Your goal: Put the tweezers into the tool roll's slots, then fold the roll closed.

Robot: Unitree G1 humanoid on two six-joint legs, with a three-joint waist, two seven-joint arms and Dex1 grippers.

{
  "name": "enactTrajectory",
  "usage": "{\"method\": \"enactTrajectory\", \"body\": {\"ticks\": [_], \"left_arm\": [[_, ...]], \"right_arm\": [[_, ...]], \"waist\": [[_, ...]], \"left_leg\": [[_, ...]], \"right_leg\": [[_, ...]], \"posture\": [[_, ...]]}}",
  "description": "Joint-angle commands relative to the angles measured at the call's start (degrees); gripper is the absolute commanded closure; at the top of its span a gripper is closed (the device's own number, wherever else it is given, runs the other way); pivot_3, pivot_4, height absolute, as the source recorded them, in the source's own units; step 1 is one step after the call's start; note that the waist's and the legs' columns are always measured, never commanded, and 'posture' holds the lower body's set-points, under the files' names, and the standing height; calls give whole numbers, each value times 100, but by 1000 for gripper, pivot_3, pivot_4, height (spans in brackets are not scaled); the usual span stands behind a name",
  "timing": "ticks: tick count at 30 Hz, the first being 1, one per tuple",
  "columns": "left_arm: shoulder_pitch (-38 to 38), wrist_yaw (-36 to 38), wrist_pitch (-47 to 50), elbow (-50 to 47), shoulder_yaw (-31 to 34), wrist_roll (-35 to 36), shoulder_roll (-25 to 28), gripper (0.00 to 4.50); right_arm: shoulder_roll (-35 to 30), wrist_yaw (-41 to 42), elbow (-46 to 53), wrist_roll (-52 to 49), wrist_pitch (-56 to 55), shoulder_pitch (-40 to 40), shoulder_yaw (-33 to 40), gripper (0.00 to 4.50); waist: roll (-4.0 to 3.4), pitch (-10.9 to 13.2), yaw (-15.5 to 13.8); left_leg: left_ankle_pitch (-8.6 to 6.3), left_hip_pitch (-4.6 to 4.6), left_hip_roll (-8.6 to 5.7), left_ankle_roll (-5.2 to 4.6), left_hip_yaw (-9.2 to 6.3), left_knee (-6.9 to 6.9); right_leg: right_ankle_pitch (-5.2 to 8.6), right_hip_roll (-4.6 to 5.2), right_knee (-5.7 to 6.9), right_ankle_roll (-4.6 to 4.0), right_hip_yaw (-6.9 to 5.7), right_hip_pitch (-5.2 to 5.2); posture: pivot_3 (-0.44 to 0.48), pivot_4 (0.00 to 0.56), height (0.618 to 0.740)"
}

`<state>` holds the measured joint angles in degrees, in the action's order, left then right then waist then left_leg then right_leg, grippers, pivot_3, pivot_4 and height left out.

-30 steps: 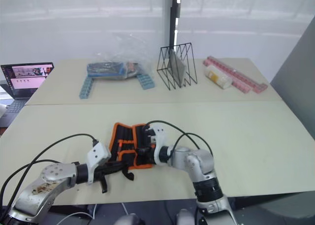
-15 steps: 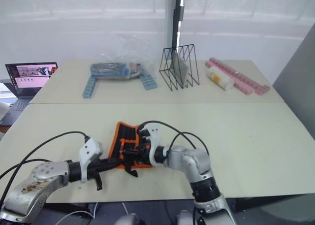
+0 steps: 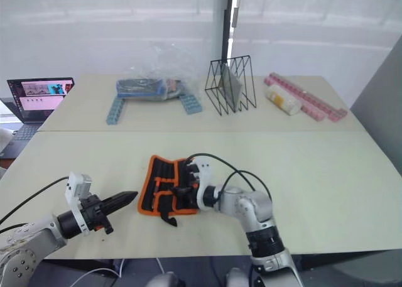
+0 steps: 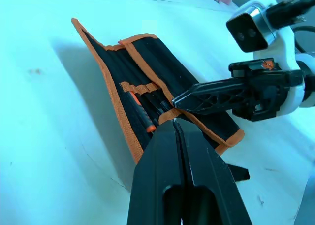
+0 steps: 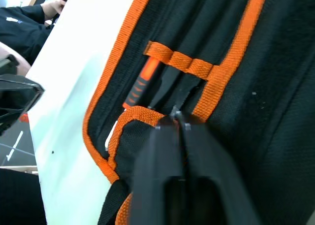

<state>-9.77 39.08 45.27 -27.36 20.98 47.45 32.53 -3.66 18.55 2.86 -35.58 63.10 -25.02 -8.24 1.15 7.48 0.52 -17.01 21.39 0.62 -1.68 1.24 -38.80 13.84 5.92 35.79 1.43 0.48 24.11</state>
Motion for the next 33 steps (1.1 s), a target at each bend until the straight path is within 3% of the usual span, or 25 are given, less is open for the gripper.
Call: {"method": "enactTrajectory", "body": {"ticks": [1, 15, 20, 26, 33], "left_arm": [[-4, -303, 66, -56, 41, 227, -194, 4500], [57, -825, -319, -13, -355, -241, -563, 4500], [-46, -677, -476, -236, -90, 14, -496, 3041], [-88, -839, -522, 22, -249, -359, -419, 1062], [19, -871, -513, 287, -679, -562, -600, 1062]], "right_arm": [[-201, -157, -397, 284, 119, 269, 111, 4449], [-212, -86, -331, 227, 168, 244, 128, 4449], [-222, -72, -306, 225, 179, 266, 109, 4500], [-203, -67, -289, 211, 191, 274, 100, 4500], [-201, -82, -292, 210, 199, 238, 127, 4500]], "waist": [[5, -2, -8], [11, -4, -5], [11, -4, -5], [10, -4, -5], [10, -3, -6]], "left_leg": [[0, 0, -1, 0, 0, -2], [0, 1, -5, 0, 0, -1], [0, 4, -5, 1, 0, 1], [-1, 6, -6, 1, 0, 2], [-1, 9, -6, 1, -1, 3]], "right_leg": [[0, 1, 0, 0, 0, 0], [0, 9, -4, -1, -1, 0], [1, 14, -7, -1, -2, 2], [1, 18, -11, -2, -3, 2], [1, 19, -14, -2, -6, 3]], "posture": [[0, 150, 722], [0, 150, 722], [0, 150, 722], [0, 150, 722], [0, 150, 722]]}}
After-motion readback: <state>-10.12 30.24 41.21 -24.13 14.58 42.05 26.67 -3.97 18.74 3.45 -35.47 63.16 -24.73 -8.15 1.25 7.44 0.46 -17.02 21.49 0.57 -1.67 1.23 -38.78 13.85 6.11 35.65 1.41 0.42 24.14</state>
